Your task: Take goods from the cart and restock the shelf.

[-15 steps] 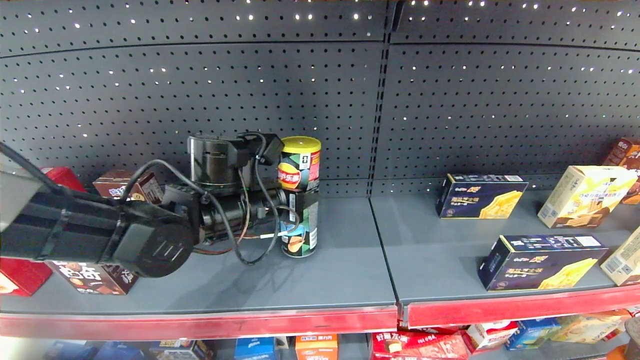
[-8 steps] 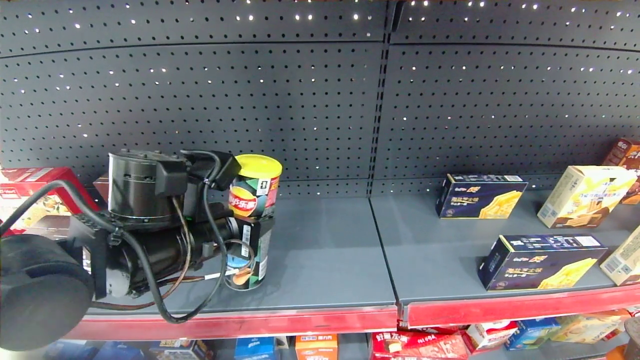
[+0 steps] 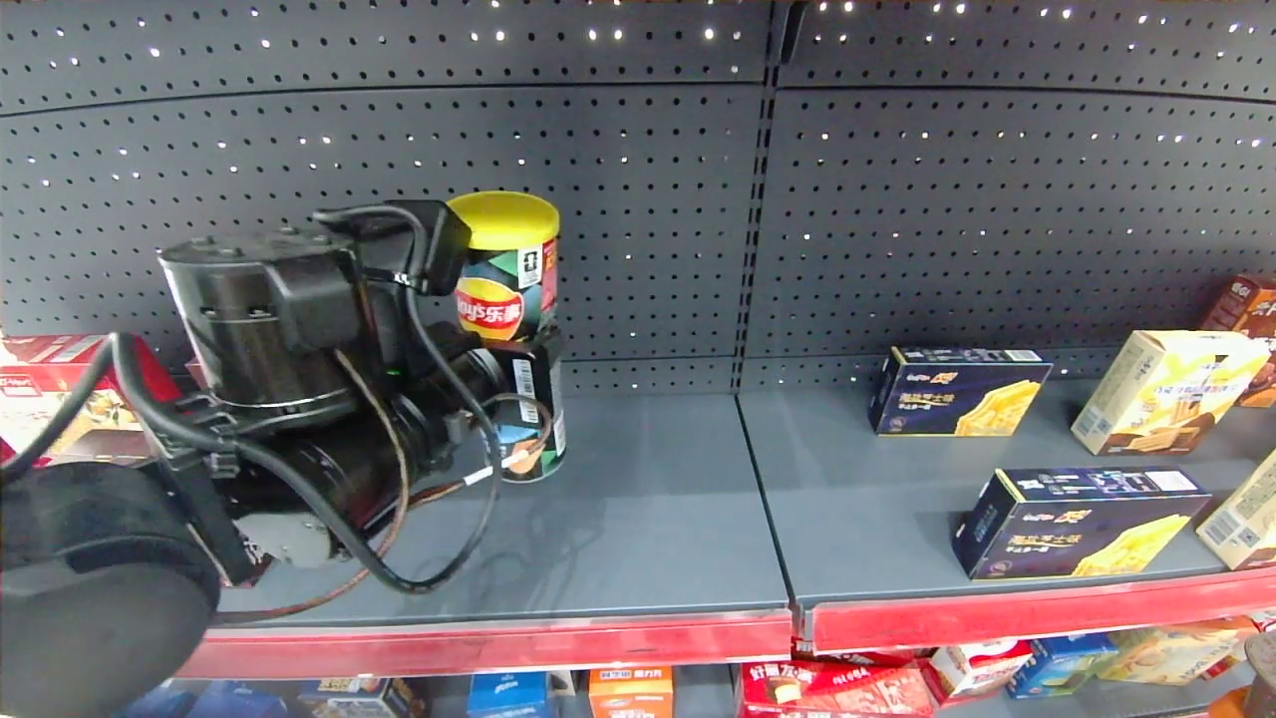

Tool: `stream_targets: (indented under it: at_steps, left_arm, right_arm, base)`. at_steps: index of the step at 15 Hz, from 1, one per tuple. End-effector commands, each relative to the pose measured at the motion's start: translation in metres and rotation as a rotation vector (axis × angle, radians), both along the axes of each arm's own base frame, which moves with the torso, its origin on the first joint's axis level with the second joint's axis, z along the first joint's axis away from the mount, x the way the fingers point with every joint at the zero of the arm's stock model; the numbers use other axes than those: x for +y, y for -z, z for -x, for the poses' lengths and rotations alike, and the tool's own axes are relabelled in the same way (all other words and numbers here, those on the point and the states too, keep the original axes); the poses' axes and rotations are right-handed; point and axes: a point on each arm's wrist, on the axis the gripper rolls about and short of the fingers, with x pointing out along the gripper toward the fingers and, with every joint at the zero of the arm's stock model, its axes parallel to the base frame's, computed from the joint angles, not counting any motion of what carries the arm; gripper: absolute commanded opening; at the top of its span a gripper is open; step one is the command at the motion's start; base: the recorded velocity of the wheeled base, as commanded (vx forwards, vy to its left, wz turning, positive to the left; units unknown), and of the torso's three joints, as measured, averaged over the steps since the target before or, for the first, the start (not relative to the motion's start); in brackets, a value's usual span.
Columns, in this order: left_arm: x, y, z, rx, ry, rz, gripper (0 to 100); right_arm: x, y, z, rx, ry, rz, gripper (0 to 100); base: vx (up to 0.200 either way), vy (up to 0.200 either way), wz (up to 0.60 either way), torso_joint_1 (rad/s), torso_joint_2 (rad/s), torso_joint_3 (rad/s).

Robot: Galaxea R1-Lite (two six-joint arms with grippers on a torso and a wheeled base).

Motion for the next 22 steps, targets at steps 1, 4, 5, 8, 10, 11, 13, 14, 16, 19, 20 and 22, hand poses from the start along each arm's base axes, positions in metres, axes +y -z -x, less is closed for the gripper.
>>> stream_targets:
  at_steps: [1, 4, 5, 8, 10, 11, 13, 14, 16, 19, 20, 22]
  left_arm:
    - [-0.026, 0.026, 0.003, 0.061, 0.04, -0.022, 0]
    - [-0.032, 0.029, 0.011, 0.071, 0.072, -0.029, 0]
    - [-0.033, 0.028, 0.014, 0.069, 0.08, -0.027, 0]
    - [-0.043, 0.031, 0.026, 0.078, 0.13, -0.03, 0]
    - [-0.039, 0.043, 0.036, 0.114, 0.144, -0.061, 0]
    - [-0.034, 0.051, 0.041, 0.138, 0.146, -0.082, 0]
    - [-0.023, 0.064, 0.052, 0.179, 0.148, -0.114, 0]
    - [-0.02, 0.068, 0.054, 0.19, 0.148, -0.122, 0]
    - [-0.02, 0.065, 0.052, 0.189, 0.145, -0.096, 0]
    - [-0.035, 0.065, 0.037, 0.196, 0.146, -0.042, 0]
    - [-0.045, 0.062, 0.028, 0.189, 0.144, -0.014, 0]
    - [-0.061, 0.06, 0.011, 0.177, 0.141, 0.021, 0]
  right_arm:
    - [0.0, 0.0, 0.0, 0.0, 0.0, 0.001, 0]
    - [0.0, -0.001, 0.001, -0.006, 0.0, 0.001, 0]
    - [0.0, -0.001, 0.001, -0.007, 0.0, 0.0, 0]
    - [0.0, -0.001, 0.001, -0.009, 0.0, 0.0, 0]
    - [0.0, -0.002, 0.001, -0.012, 0.001, 0.001, 0]
    - [0.0, -0.002, 0.001, -0.012, 0.001, 0.001, 0]
    - [0.0, -0.002, 0.001, -0.01, 0.001, 0.0, 0]
    - [0.0, -0.001, 0.001, -0.009, 0.001, 0.0, 0]
    - [0.0, -0.001, 0.0, -0.006, 0.0, 0.0, 0]
    - [0.0, -0.001, 0.001, -0.004, 0.001, -0.001, 0]
    - [0.0, -0.001, 0.001, -0.003, 0.002, 0.001, 0]
    - [0.0, -0.001, 0.001, -0.003, 0.002, 0.001, 0]
  base:
    - [0.0, 0.0, 0.0, 0.0, 0.0, 0.0]
    - [0.0, 0.0, 0.0, 0.0, 0.0, 0.0]
    - [0.0, 0.0, 0.0, 0.0, 0.0, 0.0]
    - [0.0, 0.0, 0.0, 0.0, 0.0, 0.0]
    - [0.0, 0.0, 0.0, 0.0, 0.0, 0.0]
    - [0.0, 0.0, 0.0, 0.0, 0.0, 0.0]
    - [0.0, 0.0, 0.0, 0.0, 0.0, 0.0]
    - [0.0, 0.0, 0.0, 0.0, 0.0, 0.0]
    - [0.0, 0.0, 0.0, 0.0, 0.0, 0.0]
    - [0.0, 0.0, 0.0, 0.0, 0.0, 0.0]
    - [0.0, 0.0, 0.0, 0.0, 0.0, 0.0]
    - [0.0, 0.0, 0.0, 0.0, 0.0, 0.0]
